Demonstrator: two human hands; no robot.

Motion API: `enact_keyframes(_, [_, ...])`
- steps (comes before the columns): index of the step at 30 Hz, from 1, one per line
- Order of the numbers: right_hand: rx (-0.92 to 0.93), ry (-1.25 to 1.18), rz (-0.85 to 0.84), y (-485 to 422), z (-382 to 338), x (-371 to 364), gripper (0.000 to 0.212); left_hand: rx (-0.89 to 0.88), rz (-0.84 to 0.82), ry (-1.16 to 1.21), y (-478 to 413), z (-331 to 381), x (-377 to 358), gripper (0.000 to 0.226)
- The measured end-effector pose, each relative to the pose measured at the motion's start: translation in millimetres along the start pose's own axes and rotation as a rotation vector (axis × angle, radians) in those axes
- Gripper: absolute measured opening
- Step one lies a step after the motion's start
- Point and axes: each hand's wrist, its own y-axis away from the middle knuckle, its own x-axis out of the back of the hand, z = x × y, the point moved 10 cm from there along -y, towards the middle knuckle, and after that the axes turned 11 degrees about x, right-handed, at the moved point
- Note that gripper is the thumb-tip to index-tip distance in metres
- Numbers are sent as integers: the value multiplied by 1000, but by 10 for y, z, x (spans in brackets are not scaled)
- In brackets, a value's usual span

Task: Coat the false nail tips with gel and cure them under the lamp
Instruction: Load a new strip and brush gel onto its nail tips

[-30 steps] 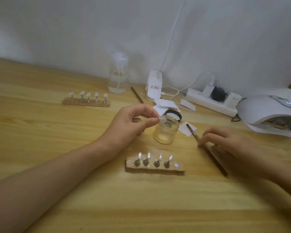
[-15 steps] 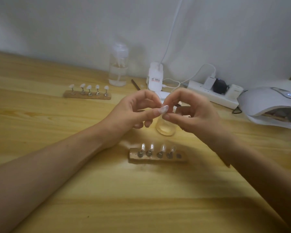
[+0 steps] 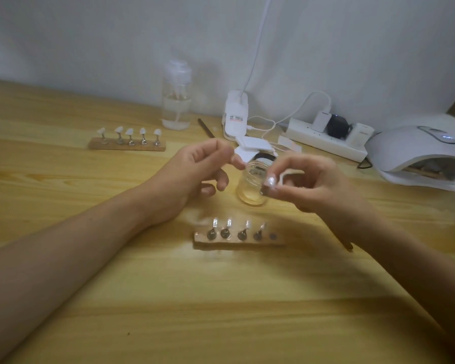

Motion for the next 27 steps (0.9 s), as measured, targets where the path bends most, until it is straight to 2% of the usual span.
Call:
enact_keyframes(2, [-102,-8,-53,218,179,6,16,39,78,81,-18,-36,93,29])
enact_keyframes(4, [-165,-8,-110,380,275,-32,12,56,100,120,-30,-52,115,29])
enact_keyframes(12, [-162,-2,-136,381,334,-72,7,66,102,80,-43,-66,81,30])
enact_keyframes(16, [-153,63,-191,377,321,-76,24,61,113,90,-45,-68,86,28])
enact_keyframes(19, [-83,263,-228,347,252,-99,30,53,114,81,-47,-61,91,28])
enact_keyframes(21, [-28,373,-210,355,181,-83,26,40,116,60,-45,-48,82,30])
enact_keyframes(24, [4,388,-128,489,119,125,22,16,119,-36,-12,-23,34,35])
enact_keyframes(27, [-85,342,16,791,212,657,23,-140,86,-346,112,119,-136,49])
